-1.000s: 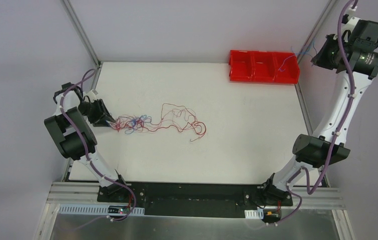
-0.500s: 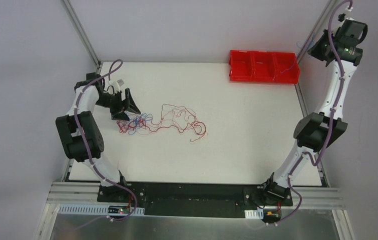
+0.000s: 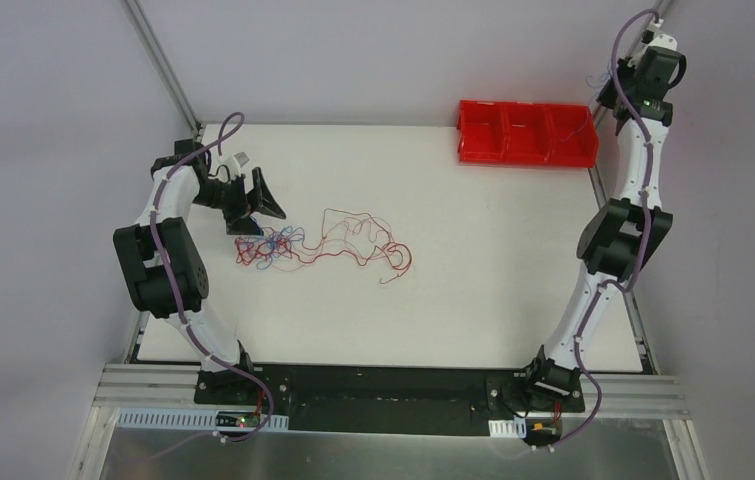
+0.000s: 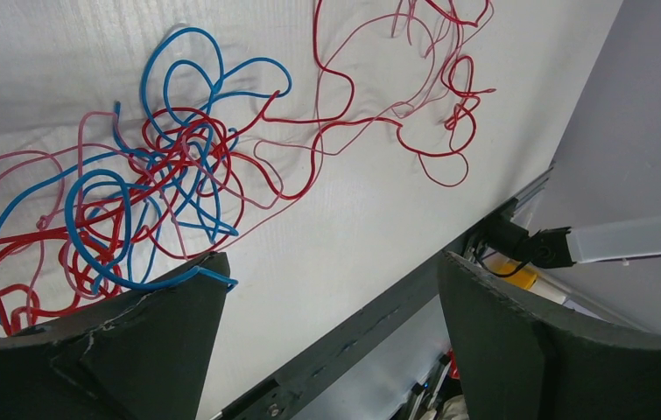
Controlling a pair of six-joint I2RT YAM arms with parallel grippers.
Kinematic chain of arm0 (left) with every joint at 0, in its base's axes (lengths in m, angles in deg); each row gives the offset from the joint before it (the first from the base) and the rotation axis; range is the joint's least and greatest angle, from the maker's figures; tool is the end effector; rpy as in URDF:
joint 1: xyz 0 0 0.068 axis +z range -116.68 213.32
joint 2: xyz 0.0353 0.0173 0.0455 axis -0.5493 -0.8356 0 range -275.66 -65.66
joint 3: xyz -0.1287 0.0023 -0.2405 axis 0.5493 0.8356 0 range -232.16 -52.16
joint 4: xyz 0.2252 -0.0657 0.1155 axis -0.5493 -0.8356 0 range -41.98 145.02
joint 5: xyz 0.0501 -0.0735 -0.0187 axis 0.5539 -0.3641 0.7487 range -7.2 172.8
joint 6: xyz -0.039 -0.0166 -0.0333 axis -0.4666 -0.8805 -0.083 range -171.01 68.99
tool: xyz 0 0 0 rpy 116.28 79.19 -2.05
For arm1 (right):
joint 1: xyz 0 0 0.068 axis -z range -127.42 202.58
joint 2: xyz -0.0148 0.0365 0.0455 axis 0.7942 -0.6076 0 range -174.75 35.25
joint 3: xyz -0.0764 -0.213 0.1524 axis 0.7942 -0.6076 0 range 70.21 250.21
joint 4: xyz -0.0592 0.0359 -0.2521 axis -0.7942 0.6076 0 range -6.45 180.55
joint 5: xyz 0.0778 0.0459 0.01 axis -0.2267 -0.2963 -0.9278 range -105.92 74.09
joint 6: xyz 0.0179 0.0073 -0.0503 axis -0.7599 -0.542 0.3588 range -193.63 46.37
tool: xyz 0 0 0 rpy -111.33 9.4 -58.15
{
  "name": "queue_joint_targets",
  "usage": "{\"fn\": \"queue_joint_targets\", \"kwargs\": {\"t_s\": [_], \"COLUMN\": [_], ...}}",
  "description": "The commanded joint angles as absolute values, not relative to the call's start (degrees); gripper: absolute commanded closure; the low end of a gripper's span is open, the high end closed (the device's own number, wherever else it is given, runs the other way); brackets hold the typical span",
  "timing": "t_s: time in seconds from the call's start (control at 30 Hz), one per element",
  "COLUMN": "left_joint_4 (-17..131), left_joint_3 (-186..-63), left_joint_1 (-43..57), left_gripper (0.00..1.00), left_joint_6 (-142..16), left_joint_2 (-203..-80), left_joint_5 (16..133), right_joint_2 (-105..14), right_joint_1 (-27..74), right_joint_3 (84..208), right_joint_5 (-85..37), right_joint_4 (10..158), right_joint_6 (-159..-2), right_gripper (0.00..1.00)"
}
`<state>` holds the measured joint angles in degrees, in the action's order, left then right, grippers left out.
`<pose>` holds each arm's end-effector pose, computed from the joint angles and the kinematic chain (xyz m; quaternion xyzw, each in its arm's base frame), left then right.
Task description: Untangle the cables
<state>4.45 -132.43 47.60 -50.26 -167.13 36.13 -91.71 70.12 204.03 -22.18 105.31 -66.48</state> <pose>0.3489 0.0621 0.2460 -0.0445 0.9077 -0.3688 0.1954 0.4975 -0.1530 0.3852 0.0385 0.7914 -0.0878 0.6038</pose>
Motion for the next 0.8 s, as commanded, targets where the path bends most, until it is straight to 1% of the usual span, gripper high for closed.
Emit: {"fn": "queue_joint_targets", "kwargs": {"t_s": [0.0,0.27,0.43,0.57,0.77], "left_joint_4": [4.0,4.0,4.0,4.0,4.0], "left_joint_3": [-135.0,-135.7,-135.9,-136.0,-136.4], "left_joint_1": [47.3,47.3,47.3,47.3,47.3], "left_gripper": [0.08,0.06,0.06,0.06,0.06], "left_joint_6": [-50.8,-52.5,-53.1,-53.2,-53.1], "left_joint_2": [-167.7,-167.4,-167.5,-167.9,-168.7], "left_joint_5": [33.6,33.1,32.5,32.4,32.5], "right_joint_2": [-93.0,-97.2,-97.6,-98.7,-99.3], "right_joint_1": [69.2,68.1,67.2,67.3,66.6], "right_joint_3": [203.9,200.9,197.5,198.7,198.1], "right_joint_5": [-20.7,-20.6,-17.3,-13.8,-17.4], "right_joint_4": [94.3,89.6,85.8,84.2,87.4], "right_joint_6": [-61.2,-55.3,-50.8,-47.0,-42.9], "right_gripper": [1.0,1.0,1.0,1.0,1.0]}}
